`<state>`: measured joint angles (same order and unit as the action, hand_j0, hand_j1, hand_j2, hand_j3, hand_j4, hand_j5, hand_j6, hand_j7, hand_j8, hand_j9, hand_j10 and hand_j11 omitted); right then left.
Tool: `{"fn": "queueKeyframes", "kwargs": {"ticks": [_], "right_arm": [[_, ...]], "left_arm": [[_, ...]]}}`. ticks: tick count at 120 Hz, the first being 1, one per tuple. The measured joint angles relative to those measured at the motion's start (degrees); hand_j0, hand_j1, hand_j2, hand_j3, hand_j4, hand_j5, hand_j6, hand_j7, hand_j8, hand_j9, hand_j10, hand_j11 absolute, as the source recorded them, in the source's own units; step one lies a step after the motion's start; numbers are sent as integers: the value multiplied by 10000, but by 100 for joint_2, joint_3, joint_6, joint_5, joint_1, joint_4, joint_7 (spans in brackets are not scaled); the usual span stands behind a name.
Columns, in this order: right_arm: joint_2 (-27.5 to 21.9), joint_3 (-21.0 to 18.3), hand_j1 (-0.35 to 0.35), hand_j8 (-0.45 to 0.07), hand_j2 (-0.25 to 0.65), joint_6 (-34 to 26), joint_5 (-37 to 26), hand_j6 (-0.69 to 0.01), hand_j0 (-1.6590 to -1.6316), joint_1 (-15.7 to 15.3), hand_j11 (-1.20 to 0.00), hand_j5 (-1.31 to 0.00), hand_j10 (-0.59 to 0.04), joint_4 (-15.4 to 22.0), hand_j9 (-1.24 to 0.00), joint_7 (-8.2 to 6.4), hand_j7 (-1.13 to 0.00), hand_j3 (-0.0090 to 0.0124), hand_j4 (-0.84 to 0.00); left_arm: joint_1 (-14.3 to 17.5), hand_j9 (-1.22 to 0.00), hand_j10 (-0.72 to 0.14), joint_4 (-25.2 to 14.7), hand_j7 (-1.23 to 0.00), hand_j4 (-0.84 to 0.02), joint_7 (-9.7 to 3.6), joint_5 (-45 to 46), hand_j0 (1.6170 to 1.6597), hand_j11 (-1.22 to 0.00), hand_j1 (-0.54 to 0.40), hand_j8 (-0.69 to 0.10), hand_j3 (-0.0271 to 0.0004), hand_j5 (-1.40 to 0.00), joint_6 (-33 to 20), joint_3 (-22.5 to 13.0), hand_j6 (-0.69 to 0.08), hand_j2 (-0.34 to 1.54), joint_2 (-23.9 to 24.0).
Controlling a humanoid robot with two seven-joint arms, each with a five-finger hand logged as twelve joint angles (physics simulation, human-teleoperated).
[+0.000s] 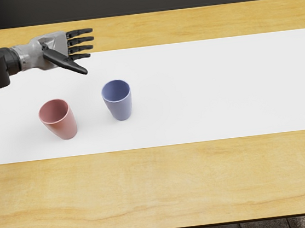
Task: Pick up cup and place in cup with left hand
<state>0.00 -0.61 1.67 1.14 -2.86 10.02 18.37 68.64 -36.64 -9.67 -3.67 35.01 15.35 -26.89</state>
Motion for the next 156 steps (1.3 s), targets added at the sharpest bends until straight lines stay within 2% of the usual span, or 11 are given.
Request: {"fn": "queueKeyframes", "kwargs": {"ticks": [23, 44, 56, 71, 93, 99, 113, 130, 146, 156], "right_arm": [[0, 4, -3491, -1, 0, 2, 0, -1, -16581, 1, 0, 0, 0, 0, 0, 0, 0, 0, -1], [0, 8, -3491, -1, 0, 1, 0, -2, -16581, 2, 0, 0, 0, 0, 0, 0, 0, 0, -1], [0, 8, -3491, -1, 0, 2, 0, -2, -16581, 0, 0, 0, -1, 0, 0, 0, 0, 0, -1], [0, 9, -3491, -1, 0, 2, 0, -2, -16581, 1, 0, 0, 0, 0, 0, 1, 0, 0, -1], [0, 9, -3491, -1, 0, 3, 0, -1, -16581, 2, 0, 0, 0, 0, 0, 0, 0, 0, -1], [0, 9, -3491, -1, 0, 2, 0, -2, -16581, 2, 0, 0, -1, 0, 0, 1, 0, 0, -1], [0, 9, -3491, -1, 0, 1, 0, -2, -16581, 2, 0, 0, -1, 0, 0, 1, 0, 0, -1], [0, 9, -3491, -1, 0, 2, 0, -2, -16581, -1, 0, 0, -1, 0, 0, 0, 0, 0, -1], [0, 9, -3491, -1, 0, 1, 0, -2, -16581, -1, 0, 0, -1, 0, 0, 0, 0, 0, -1], [0, 9, -3491, -2, 0, 2, 0, -2, -16581, -2, 0, 0, -1, 1, 0, 1, 0, 0, -1]], "left_arm": [[61, -245, -183, 6, -245, -187, -27, -14, 16581, -245, 3270, -183, 0, -245, 0, 0, -185, 45, -31], [358, -245, -185, 3, -245, -190, -462, -253, 16581, -245, 3269, -186, 0, -245, 0, 6, -188, 43, 8], [609, -245, -188, 2, -245, -193, -582, -668, 16581, -245, 3269, -190, 0, -245, 0, 7, -192, 42, -19], [623, -245, -189, -18, -245, -194, -702, -1099, 16581, -245, 3269, -191, 0, -245, 0, 8, -193, 42, -1], [850, -246, -192, -446, -246, -199, -790, -1320, 16581, -245, 3269, -196, 0, -247, 1, -40, -199, 42, -52], [983, -246, -194, -514, -247, -200, -807, -1360, 16581, -246, 3268, -198, 0, -247, 0, -147, -201, 41, -52], [1081, -248, -197, -655, -248, -203, -875, -1411, 16581, -247, 3267, -201, 0, -249, 0, -331, -204, 42, 0], [1349, -253, -202, -1184, -254, -208, -961, -1575, 16581, -253, 3261, -208, 0, -254, 0, -705, -211, 41, -38], [1393, -259, -209, -1545, -259, -215, -984, -1923, 16581, -258, 3256, -215, 0, -260, 0, -840, -218, 42, -2], [1562, -261, -211, -1747, -262, -217, -989, -2077, 16581, -260, 3254, -217, 0, -262, 0, -1052, -220, 42, -23]]}}
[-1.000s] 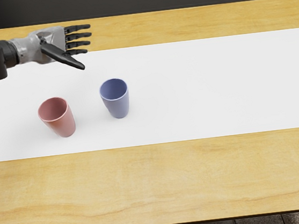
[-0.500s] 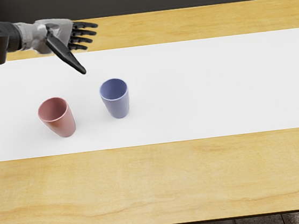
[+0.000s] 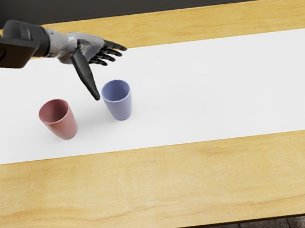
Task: Pick up cup and place in cup with left hand
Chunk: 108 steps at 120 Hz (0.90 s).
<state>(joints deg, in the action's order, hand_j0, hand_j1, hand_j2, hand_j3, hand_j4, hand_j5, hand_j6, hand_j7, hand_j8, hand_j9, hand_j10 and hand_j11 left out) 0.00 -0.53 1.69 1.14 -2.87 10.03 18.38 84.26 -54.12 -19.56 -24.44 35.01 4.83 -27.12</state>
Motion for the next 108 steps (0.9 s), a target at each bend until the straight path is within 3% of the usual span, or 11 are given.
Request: {"fn": "queueKeyframes", "kwargs": {"ticks": [29, 74, 108], "right_arm": [[0, 0, -3491, -1, 0, 2, 0, -2, -16581, 2, 0, 0, -1, -1, 0, -1, 0, 0, -1], [0, 0, -3491, -1, 0, 0, 0, -2, -16581, 2, 0, 0, -1, -1, 0, -1, 0, 0, -1], [0, 0, -3491, -1, 0, -1, 0, -2, -16581, 1, 0, 0, -1, -1, 0, -1, 0, 0, -1]], "left_arm": [[43, -257, -211, -410, -258, -217, 1, -430, 16581, -257, 3258, -218, 0, -259, -449, -221, -221, 42, 31], [46, -253, -209, -517, -254, -213, 13, -1658, 16581, -252, 3263, -216, 0, -255, -1543, -449, -219, 44, 625], [47, -261, -215, -641, -261, -219, 7, -1958, 16581, -260, 3257, -224, 0, -263, -1918, -780, -226, 47, 800]]}}
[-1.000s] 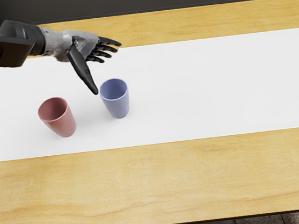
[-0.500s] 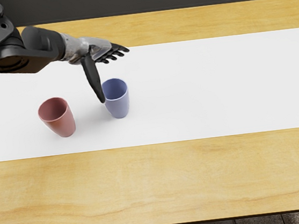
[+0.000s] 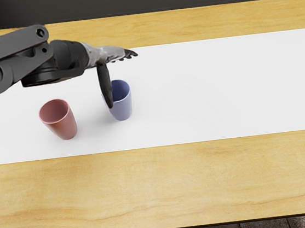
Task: Pick up cup and place in cup with left hand
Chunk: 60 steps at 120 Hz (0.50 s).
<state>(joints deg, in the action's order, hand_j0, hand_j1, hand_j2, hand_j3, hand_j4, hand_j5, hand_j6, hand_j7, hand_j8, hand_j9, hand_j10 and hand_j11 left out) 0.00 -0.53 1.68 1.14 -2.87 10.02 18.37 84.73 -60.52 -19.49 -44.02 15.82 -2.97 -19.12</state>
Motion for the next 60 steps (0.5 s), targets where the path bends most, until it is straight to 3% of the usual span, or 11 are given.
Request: {"fn": "queueKeyframes", "kwargs": {"ticks": [60], "right_arm": [[0, 0, -3491, -1, 0, 0, 0, -2, -16581, 2, 0, 0, 0, 0, 0, 0, 0, 0, -1]], "left_arm": [[-18, -262, -215, -20, -262, -219, -2, 37, 16581, -261, 3256, -223, 0, -264, -176, -238, -226, 48, 157]]}}
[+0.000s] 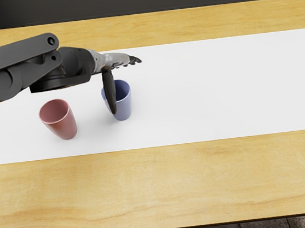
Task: Pick up cup and place in cup with left hand
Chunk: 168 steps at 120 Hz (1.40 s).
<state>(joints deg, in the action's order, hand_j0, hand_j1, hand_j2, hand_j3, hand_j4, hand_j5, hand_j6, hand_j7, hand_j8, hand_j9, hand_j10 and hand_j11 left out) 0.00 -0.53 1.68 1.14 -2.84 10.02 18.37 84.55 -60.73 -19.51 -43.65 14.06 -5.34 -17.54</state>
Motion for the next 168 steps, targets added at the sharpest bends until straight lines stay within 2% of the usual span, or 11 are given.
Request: {"fn": "queueKeyframes", "kwargs": {"ticks": [42, 56, 78, 120, 168], "right_arm": [[0, 0, -3491, -1, 0, 1, 0, -2, -16581, 0, 0, 0, -1, 0, 0, 0, 0, 0, -1], [0, 0, -3491, -1, 0, 1, 0, -2, -16581, -1, 0, 0, 0, 0, 0, 0, 0, 0, -1], [0, 0, -3491, -1, 0, 1, 0, -2, -16581, -1, 0, 0, 0, 0, 0, 0, 0, 0, -1], [0, 0, -3491, -1, 0, -1, 0, -2, -16581, -1, 0, 0, 0, 0, 0, 0, 0, 0, -1], [0, 0, -3491, -1, 0, 0, 0, -2, -16581, -2, 0, 0, 0, 0, 0, 0, 0, 0, -1]], "left_arm": [[-35, -334, -271, -2, -335, -274, 0, 31, 16581, -334, 3189, -278, 0, -336, -573, -351, -281, 60, 111], [-26, -373, -301, -14, -374, -304, 0, 34, 16581, -373, 3154, -309, 0, -375, -649, -540, -311, 66, 119], [-26, -541, -430, -58, -542, -433, 0, 40, 16581, -541, 2999, -438, 0, -543, -675, -624, -441, 93, 111], [20, -1794, -1394, -284, -1794, -1397, -8, 38, 16581, -1793, 1844, -1403, 0, -1795, -689, -643, -1405, 287, -12], [123, -2614, -2025, -527, -2615, -2029, -9, 21, 16581, -2613, 1088, -2034, 0, -2616, -1069, -894, -2036, 415, -102]]}}
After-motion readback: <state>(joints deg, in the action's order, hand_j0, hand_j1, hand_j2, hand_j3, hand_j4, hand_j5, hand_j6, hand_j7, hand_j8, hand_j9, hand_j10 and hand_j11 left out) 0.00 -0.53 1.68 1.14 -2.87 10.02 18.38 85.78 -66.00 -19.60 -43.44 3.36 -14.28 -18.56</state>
